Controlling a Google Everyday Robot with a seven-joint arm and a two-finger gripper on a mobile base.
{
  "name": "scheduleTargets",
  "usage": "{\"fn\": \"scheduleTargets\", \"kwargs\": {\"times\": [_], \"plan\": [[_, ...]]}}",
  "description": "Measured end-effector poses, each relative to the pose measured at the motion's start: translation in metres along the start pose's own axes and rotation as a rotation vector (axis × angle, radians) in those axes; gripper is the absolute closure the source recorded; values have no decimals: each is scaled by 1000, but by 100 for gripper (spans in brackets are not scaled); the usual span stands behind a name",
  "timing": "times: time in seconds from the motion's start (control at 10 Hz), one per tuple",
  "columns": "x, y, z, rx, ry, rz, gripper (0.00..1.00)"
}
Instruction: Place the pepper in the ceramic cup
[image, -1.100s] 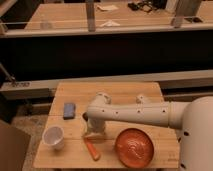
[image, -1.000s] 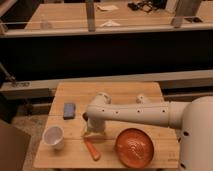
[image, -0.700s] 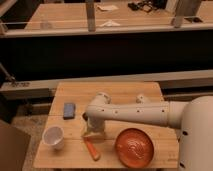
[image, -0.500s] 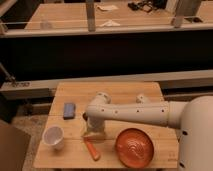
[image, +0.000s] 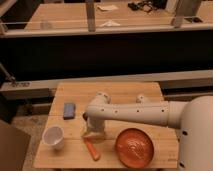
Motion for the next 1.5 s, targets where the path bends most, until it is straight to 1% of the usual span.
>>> {"fn": "scheduleTargets", "kwargs": {"times": [1.5], "plan": [[-1,4,5,4,-15,-64,20]]}}
